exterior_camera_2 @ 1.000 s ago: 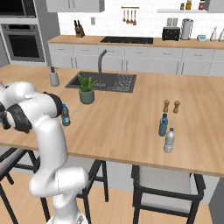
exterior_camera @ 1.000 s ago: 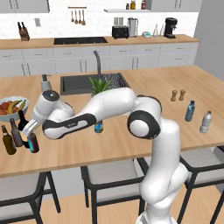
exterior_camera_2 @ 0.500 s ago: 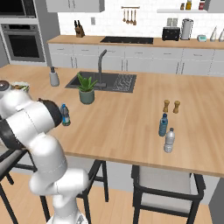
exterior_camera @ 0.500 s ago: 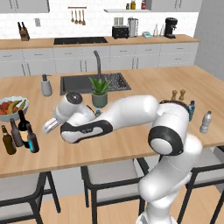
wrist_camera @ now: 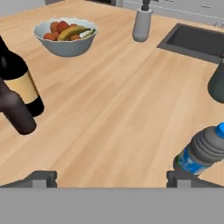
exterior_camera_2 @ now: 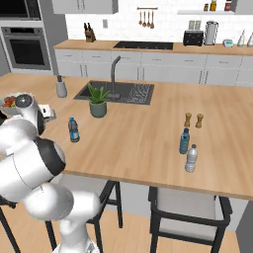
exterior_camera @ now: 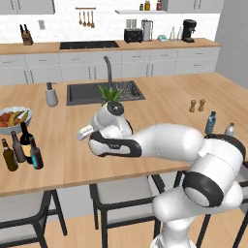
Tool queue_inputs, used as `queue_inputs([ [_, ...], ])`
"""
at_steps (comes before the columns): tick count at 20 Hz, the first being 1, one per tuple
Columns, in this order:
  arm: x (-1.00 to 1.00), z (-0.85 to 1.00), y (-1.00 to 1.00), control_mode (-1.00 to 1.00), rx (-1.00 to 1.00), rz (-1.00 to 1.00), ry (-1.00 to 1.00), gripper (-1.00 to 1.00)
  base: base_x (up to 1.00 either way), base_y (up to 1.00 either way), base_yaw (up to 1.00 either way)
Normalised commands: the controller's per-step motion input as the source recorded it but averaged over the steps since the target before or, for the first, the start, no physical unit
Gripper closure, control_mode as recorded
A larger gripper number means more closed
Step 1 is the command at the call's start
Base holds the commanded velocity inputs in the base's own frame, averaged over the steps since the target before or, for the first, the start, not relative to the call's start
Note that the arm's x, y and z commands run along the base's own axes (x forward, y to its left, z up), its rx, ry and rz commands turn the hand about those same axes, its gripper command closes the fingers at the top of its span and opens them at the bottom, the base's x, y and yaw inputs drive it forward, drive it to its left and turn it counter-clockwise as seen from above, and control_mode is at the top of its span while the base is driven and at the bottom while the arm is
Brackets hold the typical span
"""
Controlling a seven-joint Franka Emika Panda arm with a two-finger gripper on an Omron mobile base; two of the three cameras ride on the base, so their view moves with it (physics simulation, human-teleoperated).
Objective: Move the plastic bottles in the middle to the plastics group, and the glass bottles in the middle to the glass group.
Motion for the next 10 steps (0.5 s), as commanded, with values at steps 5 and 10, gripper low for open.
queue_inputs([
  [5, 0.12, 0.74, -0.7, -1.0, -0.12, -0.39, 0.16, -1.0, 0.0, 0.0, 0.0],
  [10, 0.06, 0.34, -0.46, -1.0, -0.2, -0.37, 0.27, -1.0, 0.0, 0.0, 0.0],
])
